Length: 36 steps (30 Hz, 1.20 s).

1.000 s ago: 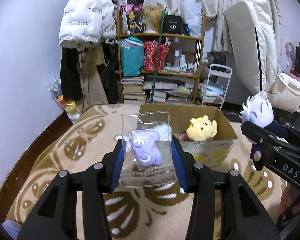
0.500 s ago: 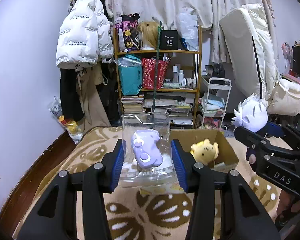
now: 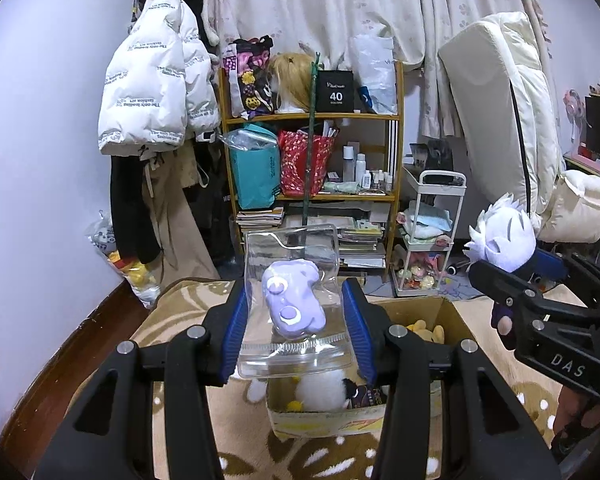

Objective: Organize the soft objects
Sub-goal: 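Lift the clear bag with the left tool while the right tool carries the doll over the box, then open the left tool to drop the bag into the box while the right tool drops the doll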

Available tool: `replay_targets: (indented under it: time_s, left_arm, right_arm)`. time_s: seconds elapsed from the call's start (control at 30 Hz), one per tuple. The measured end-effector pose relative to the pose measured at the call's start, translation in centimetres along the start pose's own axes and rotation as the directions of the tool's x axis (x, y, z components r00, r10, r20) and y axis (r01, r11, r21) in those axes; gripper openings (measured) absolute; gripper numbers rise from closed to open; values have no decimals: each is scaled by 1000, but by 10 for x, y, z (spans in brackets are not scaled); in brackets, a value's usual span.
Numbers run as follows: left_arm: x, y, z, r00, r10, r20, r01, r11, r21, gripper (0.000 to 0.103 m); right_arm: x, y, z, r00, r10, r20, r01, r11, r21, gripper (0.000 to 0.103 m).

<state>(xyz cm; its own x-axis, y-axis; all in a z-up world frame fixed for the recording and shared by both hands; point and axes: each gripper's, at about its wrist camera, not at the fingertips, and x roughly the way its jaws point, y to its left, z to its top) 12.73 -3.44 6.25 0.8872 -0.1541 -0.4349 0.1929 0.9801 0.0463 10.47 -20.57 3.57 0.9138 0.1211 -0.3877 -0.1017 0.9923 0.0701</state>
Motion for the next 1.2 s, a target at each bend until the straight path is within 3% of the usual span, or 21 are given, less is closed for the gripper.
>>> replay_targets:
  time_s: [0.3, 0.83, 1.07, 1.2]
  left_arm:
    - [33, -8, -17, 999, -20, -32, 20, 1000, 6, 46]
    - [84, -20, -43, 986, -62, -156, 66, 998, 19, 47]
    - [91, -27, -48, 982, -24, -187, 39, 996, 76, 57]
    - [90, -20, -48, 981, -29, -191, 37, 998, 40, 69]
  right_arm:
    - [17, -15, -12, 998, 43, -36, -41, 997, 61, 70]
    - [55, -35, -47, 984, 107, -141, -87, 986, 143, 71]
    - [68, -37, -61, 972, 128, -197, -94, 980, 173, 73]
    - [69, -38, -62, 970, 128, -206, -93, 981, 169, 76]
